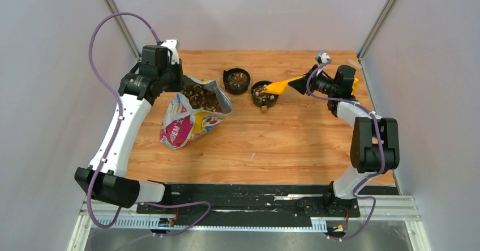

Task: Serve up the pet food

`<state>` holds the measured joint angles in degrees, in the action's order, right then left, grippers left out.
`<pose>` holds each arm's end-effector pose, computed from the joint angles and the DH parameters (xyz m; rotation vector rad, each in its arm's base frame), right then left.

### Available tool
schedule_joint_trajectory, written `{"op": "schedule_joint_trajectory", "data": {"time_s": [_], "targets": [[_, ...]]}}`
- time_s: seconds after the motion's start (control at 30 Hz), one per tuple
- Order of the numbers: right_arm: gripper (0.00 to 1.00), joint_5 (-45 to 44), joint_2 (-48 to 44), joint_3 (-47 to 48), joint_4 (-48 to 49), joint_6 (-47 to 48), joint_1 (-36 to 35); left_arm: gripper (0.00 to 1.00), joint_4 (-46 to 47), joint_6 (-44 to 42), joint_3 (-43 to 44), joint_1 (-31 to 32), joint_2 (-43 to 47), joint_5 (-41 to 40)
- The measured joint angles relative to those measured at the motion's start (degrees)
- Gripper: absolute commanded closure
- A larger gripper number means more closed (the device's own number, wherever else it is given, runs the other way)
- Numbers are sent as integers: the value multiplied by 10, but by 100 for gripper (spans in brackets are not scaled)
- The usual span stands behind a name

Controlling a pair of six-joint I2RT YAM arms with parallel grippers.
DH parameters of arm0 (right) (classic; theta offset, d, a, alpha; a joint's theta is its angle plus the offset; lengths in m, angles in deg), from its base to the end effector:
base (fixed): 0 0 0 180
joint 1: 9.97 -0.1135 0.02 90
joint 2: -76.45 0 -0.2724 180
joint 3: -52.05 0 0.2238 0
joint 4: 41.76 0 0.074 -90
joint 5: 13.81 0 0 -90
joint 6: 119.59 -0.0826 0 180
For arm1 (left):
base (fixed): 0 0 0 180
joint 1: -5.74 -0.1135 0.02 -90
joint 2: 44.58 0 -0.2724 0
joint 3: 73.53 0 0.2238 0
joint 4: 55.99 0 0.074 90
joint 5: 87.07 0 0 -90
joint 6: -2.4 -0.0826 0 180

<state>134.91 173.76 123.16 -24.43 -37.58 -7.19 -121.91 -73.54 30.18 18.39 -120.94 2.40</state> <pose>0.3739 0.0525 0.2669 -0.6045 1.6316 0.9420 0.2704 -0.0599 0.3834 -0.0328 2.2548 -0.2407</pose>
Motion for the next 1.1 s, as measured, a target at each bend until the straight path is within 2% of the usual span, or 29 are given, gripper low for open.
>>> {"op": "schedule_joint_trajectory", "data": {"time_s": [0.33,0.53,0.9,1.0,1.1], "targets": [[100,-92,-55,85,-239,122,-37,100,0,0,0,0,0,0],[100,-173,-76,125,-320,151,-67,100,0,0,-2,0,2,1],[99,-240,-82,151,-324,112,-66,100,6,0,-12,0,10,5],[99,-269,-81,149,-280,68,-66,100,8,0,-12,0,11,9],[98,-314,-70,142,-192,17,-66,100,8,0,-12,0,11,13]]}}
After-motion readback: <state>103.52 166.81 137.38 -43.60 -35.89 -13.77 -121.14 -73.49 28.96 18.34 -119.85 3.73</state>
